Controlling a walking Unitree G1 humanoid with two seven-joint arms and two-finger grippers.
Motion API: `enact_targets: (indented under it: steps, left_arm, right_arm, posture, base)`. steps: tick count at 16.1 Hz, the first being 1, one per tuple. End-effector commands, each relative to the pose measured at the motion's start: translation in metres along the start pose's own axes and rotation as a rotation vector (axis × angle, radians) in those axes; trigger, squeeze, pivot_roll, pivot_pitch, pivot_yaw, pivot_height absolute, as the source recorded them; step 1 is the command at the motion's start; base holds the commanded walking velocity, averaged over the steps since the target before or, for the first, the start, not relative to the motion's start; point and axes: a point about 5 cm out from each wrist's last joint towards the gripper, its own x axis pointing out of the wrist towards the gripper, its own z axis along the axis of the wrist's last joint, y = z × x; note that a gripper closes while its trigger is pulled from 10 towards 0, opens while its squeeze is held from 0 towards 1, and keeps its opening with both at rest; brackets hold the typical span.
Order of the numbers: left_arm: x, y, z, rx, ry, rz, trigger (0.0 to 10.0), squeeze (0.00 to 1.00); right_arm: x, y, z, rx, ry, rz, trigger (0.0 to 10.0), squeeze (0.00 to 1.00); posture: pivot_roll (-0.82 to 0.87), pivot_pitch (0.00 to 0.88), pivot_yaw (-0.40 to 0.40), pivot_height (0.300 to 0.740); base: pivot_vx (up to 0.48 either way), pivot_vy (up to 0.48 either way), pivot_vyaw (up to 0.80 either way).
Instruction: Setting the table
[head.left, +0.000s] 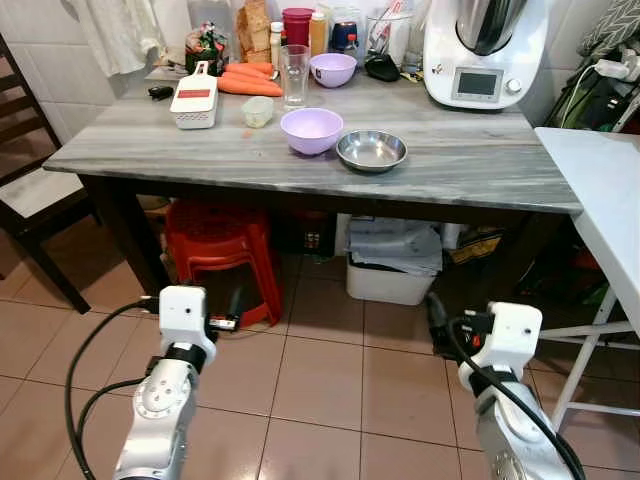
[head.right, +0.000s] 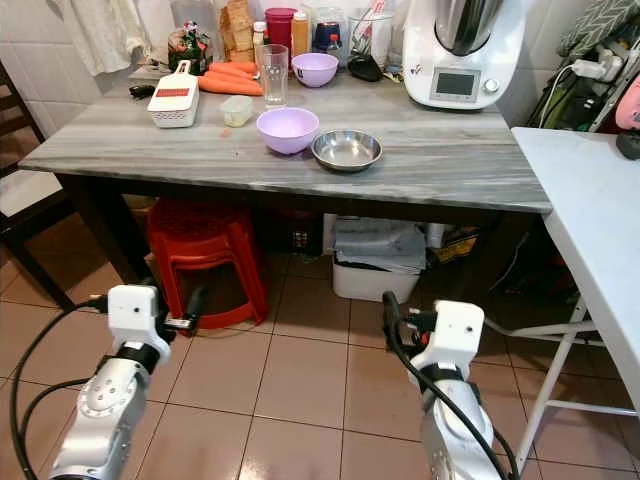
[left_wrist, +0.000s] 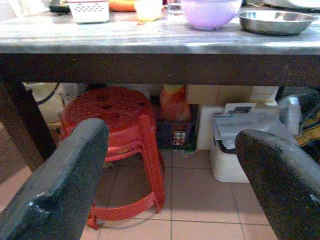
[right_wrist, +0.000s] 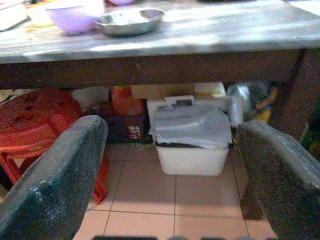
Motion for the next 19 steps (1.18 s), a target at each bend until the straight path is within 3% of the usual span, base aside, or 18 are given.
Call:
enact_targets:
  steps: [1,2,3,6,9,19]
  left_arm:
    - [-0.002,0.008,0.000,0.017,-0.005,0.020,10.0,0.00]
    - [-0.005,0.010,0.000,0.023,-0.004,0.022,10.0,0.00]
    - [-0.017,0.020,-0.003,0.055,0.007,0.027,10.0,0.00]
    - [-0.049,0.037,-0.018,0.091,0.062,0.061,10.0,0.00]
    - [-0.065,0.042,-0.025,0.096,0.093,0.110,10.0,0.00]
    - [-0.035,0.023,0.002,0.075,-0.015,0.063,10.0,0.00]
  right_arm:
    - [0.004,0.005,0.012,-0.028,-0.051,0.039,10.0,0.00]
    - [0.004,0.006,0.012,-0.031,-0.052,0.049,10.0,0.00]
    - [0.004,0.006,0.013,-0.044,-0.053,0.074,10.0,0.00]
    - [-0.018,-0.008,0.000,-0.113,-0.017,0.083,10.0,0.00]
    - [-0.028,-0.014,-0.010,-0.129,0.019,0.067,10.0,0.00]
    - [-0.007,-0.005,0.006,-0.133,-0.052,0.074,10.0,0.00]
  posture:
    - [-0.02,0.000,-0.020,0.740]
    - [-0.02,0.000,-0.030,0.740]
    - [0.00,0.000,-0.052,0.740]
    - [0.02,0.000,-0.061,0.740]
    - [0.02,0.000,-0.060,0.740]
    - [0.02,0.000,-0.050,0.740]
  base:
    - [0.000,0.000,0.00]
    - [0.000,0.000,0.00]
    - [0.000,0.000,0.00]
    - [0.000,0.000,0.00]
    - [0.000,0.000,0.00]
    - [0.000,0.000,-0.09]
